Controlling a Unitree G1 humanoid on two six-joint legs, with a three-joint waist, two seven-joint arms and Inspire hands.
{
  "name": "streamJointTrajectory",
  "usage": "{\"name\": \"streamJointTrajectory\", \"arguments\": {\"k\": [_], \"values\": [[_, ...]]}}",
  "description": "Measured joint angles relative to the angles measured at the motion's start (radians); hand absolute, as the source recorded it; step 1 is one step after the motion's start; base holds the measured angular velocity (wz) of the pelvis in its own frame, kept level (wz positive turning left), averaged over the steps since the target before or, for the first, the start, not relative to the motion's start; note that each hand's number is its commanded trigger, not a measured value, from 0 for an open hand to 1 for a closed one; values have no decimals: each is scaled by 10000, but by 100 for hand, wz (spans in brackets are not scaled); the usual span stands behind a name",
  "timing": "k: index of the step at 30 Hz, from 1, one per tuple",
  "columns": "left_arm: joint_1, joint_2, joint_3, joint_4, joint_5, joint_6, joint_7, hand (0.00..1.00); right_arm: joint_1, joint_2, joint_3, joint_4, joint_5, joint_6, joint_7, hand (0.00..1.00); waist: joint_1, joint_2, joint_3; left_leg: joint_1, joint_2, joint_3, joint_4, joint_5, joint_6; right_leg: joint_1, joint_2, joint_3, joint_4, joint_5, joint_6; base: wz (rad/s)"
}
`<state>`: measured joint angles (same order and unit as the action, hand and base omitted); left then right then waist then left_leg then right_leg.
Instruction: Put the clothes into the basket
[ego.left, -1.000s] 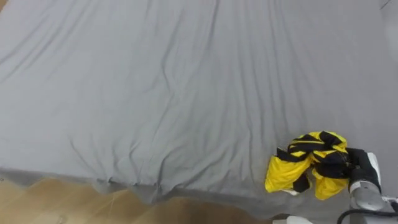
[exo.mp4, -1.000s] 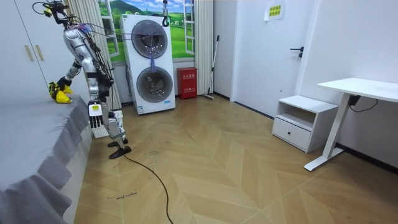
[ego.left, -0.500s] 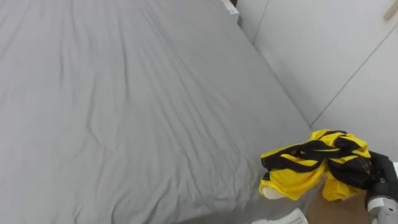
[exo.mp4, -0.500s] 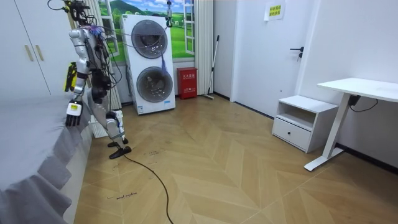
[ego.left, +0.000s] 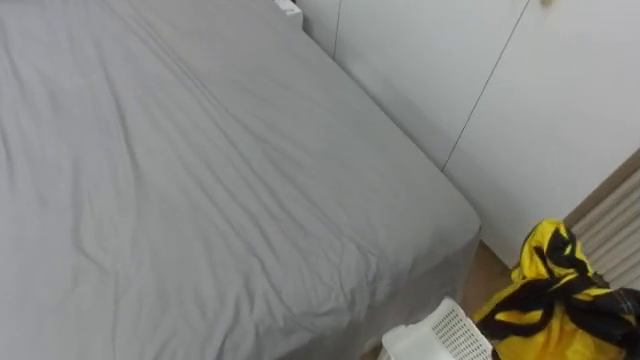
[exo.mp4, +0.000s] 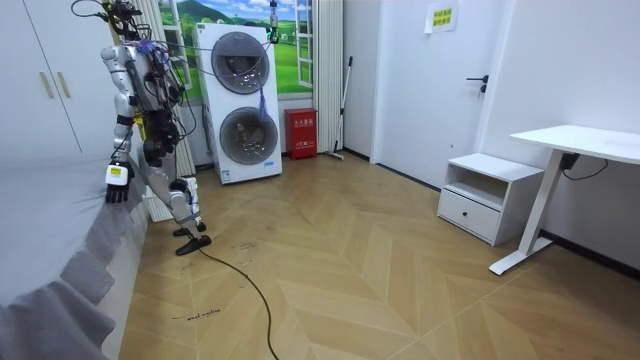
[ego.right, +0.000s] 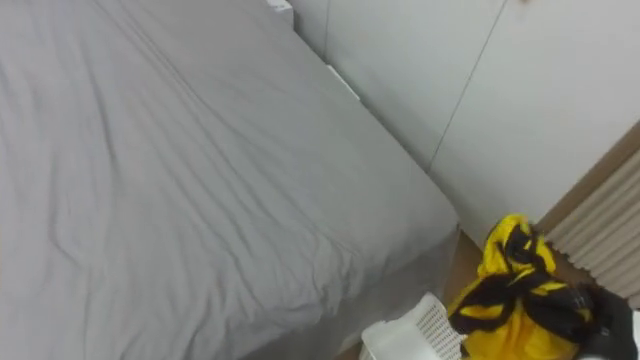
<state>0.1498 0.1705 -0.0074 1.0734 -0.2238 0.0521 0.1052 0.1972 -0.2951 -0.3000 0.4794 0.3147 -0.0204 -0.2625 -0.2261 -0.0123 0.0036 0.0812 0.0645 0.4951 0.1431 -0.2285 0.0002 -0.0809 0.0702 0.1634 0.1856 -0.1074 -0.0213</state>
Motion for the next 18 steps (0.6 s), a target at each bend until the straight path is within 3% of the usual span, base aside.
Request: {"name": "streamJointTrajectory", "arguments": {"k": [5, 8, 10, 13, 18], "values": [[-11, 38, -389, 5, -51, 1, -7, 0, -217, 10, 14, 651, 11, 2, 196, 100, -42, 242, -38, -496, -10, 306, 72, -11, 22, -698, 30, 272, 232, 38, 22, -20], [-109, 44, -407, 23, -236, 1, -49, 0, -802, -43, 3, 1333, 163, 7, 259, 100, -246, 424, -37, -1094, -14, 418, 318, -58, 101, -1357, 9, 325, 580, 18, 47, -17], [-372, 41, -645, 136, -518, -3, -99, 0, -1381, -169, -60, 1864, 211, 3, 242, 100, -306, 666, 48, -1635, -54, 568, 503, -95, 166, -2115, -2, 475, 1012, -22, 114, -20], [-665, 25, -903, 262, -772, -19, -197, 0, -2012, -311, -57, 2345, 623, -65, 231, 100, -313, 1049, 71, -2310, -90, 731, 633, -56, 275, -2968, -61, 593, 1433, -56, 166, -19], [-1172, 12, -1417, 407, -1337, -223, -251, 0, -3045, -401, 68, 3415, 878, -315, -155, 100, -266, 1320, 106, -3206, -271, 758, 779, 104, 430, -4109, -194, 622, 2039, -170, 215, 5]]}}
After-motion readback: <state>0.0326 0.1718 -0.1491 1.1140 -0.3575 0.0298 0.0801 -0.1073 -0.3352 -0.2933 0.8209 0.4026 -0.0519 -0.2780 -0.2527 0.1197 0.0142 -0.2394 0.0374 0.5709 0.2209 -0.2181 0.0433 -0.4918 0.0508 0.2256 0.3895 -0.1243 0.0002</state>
